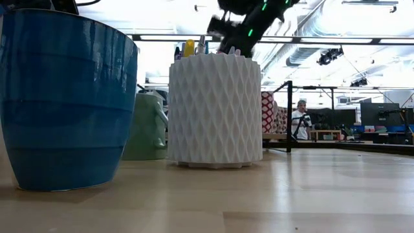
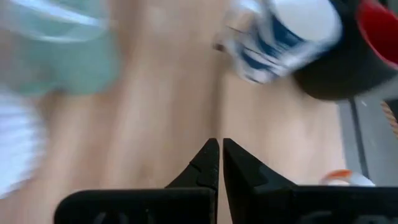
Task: Place coffee mugs
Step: Put the orange pattern mug on the shelf
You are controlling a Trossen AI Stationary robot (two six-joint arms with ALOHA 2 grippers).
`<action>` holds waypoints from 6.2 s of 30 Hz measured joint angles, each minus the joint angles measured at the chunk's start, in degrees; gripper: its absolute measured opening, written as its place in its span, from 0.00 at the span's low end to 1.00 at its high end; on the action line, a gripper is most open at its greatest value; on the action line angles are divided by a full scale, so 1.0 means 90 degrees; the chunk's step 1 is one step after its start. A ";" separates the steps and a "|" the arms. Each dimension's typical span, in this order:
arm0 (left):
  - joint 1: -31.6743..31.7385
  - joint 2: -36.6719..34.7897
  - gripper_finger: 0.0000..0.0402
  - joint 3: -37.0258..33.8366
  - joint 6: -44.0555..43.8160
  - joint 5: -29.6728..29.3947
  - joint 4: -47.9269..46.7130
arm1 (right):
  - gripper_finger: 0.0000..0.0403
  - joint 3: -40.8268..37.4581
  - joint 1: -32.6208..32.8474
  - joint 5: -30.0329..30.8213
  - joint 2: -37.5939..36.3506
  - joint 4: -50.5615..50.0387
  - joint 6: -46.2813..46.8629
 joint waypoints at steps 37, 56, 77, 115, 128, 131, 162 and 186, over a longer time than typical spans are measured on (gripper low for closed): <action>0.0001 -0.0002 0.26 0.0000 -0.0162 -0.0457 0.0002 | 0.23 -0.0772 0.5277 -0.0159 -0.2661 -0.4749 0.9487; 0.0001 0.0000 0.26 0.0000 -0.0680 -0.0457 -0.0001 | 0.60 -0.0772 0.5980 -0.0554 -0.0983 -0.4771 0.8799; 0.0001 0.0000 0.26 0.0000 -0.0564 -0.0491 -0.0001 | 0.59 -0.0772 0.6237 -0.0614 0.0163 -0.3901 0.8317; -0.0001 -0.0002 0.26 -0.0002 0.0017 -0.1183 0.0001 | 0.00 -0.0765 0.4134 0.3586 -0.1413 -0.5417 0.7210; -0.0001 -0.0001 0.26 -0.0002 0.0053 -0.1183 0.0001 | 0.00 -0.0763 0.1306 0.3010 -0.1969 -0.1153 0.2067; -0.0001 -0.0001 0.26 -0.0002 0.0053 -0.1183 0.0000 | 0.00 -0.0763 0.0765 0.2528 -0.1969 -0.0188 0.1294; 0.0001 0.0000 0.26 -0.0002 0.0053 -0.1183 -0.0001 | 0.00 0.5192 -0.1272 0.0306 0.2137 -0.3471 -0.0046; -0.0001 -0.0002 0.26 -0.0002 0.0060 -0.1491 -0.0001 | 0.00 0.4643 -0.1481 0.0211 0.3067 -0.4449 -0.0219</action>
